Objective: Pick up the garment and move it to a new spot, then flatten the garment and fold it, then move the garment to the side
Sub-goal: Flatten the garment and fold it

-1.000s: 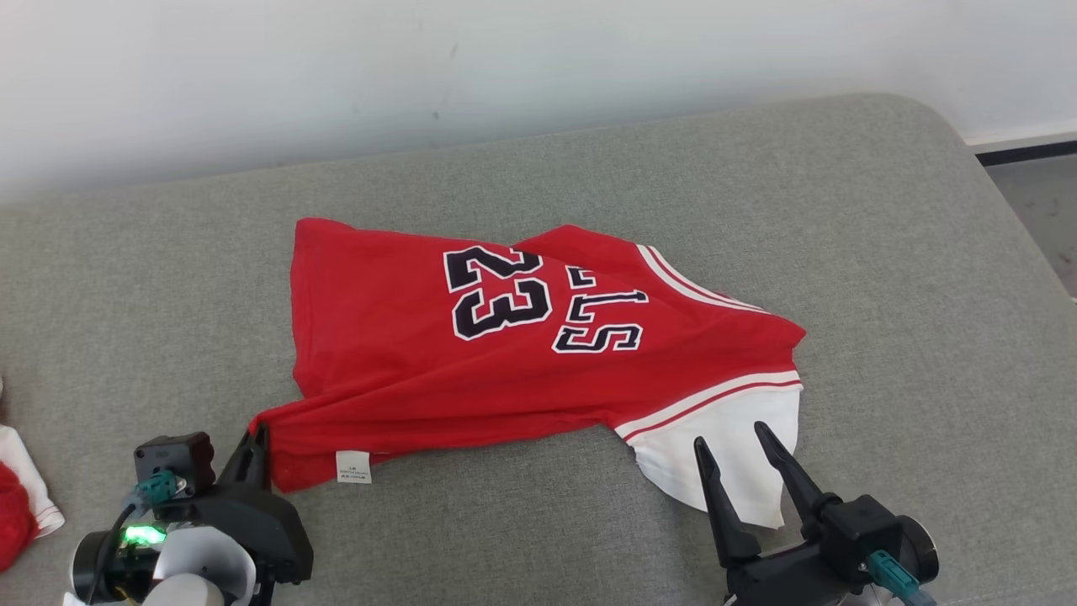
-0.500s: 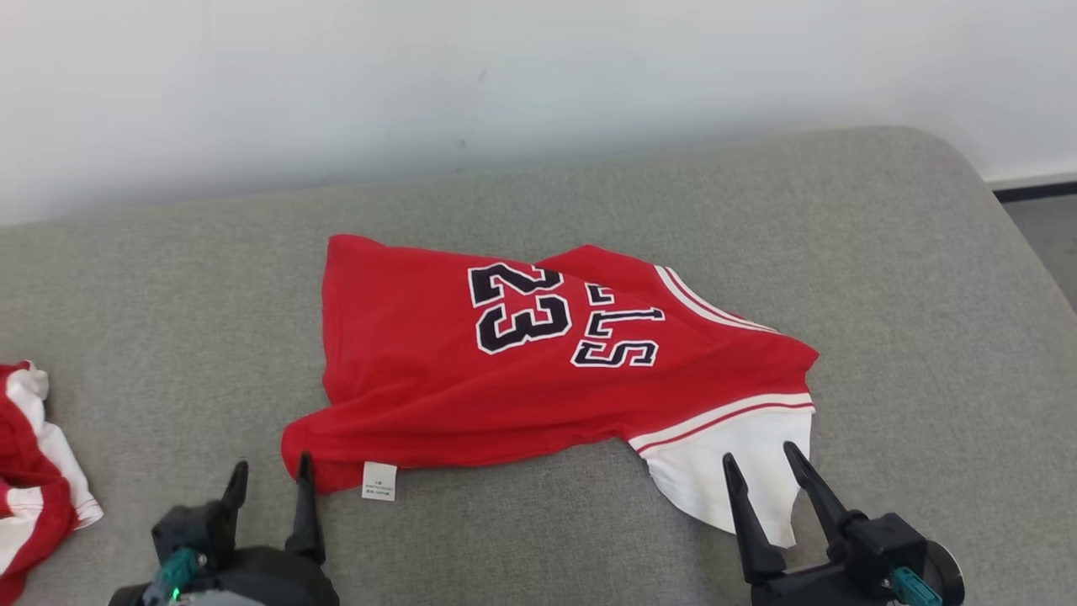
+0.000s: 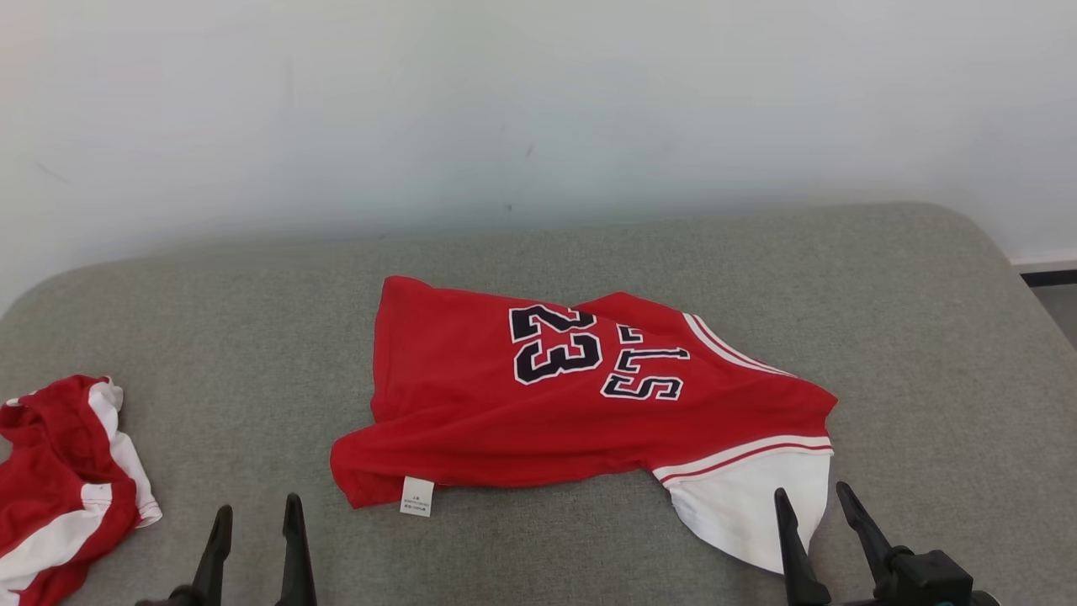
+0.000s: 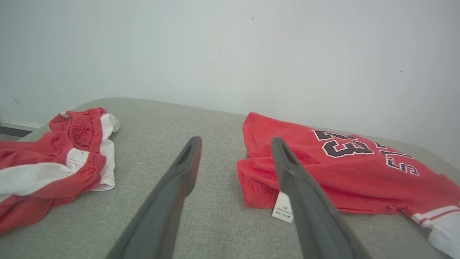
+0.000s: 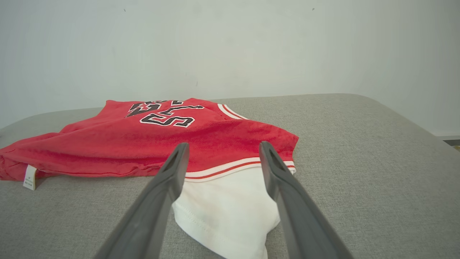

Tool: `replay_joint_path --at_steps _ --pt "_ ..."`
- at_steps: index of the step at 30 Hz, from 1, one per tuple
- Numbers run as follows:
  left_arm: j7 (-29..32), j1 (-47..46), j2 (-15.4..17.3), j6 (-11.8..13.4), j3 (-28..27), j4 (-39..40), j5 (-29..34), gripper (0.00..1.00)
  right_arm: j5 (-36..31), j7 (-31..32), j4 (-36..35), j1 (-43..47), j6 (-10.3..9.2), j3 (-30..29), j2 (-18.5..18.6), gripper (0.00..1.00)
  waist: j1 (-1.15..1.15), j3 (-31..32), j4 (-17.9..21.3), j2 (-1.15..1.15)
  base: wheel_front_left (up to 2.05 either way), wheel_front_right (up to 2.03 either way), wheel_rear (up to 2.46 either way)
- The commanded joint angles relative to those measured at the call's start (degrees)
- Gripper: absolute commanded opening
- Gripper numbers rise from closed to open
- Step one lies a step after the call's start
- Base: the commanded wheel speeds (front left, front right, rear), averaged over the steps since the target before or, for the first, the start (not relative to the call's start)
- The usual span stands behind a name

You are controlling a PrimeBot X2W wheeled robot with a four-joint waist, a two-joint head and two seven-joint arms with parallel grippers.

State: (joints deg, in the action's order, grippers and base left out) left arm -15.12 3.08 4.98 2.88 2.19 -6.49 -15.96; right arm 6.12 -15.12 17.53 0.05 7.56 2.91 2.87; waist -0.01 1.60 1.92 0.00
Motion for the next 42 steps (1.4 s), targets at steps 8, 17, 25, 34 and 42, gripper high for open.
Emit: replay_joint_path --at_steps 8,17,25,34,42 --pt "-0.04 5.45 -1.34 -2.25 -3.51 3.48 4.15 1.0 -0.88 0.25 -0.38 1.61 -0.15 -1.03 0.01 1.0 0.01 1.91 -1.27 0.0 0.0 0.0 0.0" --pt "-0.05 6.57 -1.92 -4.41 -5.28 3.65 5.29 1.0 -1.12 0.96 -2.57 2.04 -0.15 -0.45 0.01 1.0 0.01 2.22 -2.47 0.0 0.0 0.0 0.0" --pt "-0.05 5.02 -2.06 -5.34 -4.85 1.26 5.01 1.0 0.34 1.81 -3.94 1.97 -0.15 0.19 0.02 1.0 0.01 1.96 -2.32 0.0 0.0 0.0 0.0" --pt "-0.04 4.47 -2.09 -5.5 -4.17 -0.2 5.14 1.0 0.71 1.75 -3.66 1.68 -0.15 0.31 0.02 1.0 0.01 1.69 -1.87 0.0 0.0 0.0 0.0" --pt "-0.04 4.4 -2.11 -5.14 -4.17 -0.56 4.82 1.0 0.84 1.58 -3.7 0.92 -0.15 0.66 0.02 1.0 0.01 0.95 -1.53 0.0 0.0 0.0 0.0"
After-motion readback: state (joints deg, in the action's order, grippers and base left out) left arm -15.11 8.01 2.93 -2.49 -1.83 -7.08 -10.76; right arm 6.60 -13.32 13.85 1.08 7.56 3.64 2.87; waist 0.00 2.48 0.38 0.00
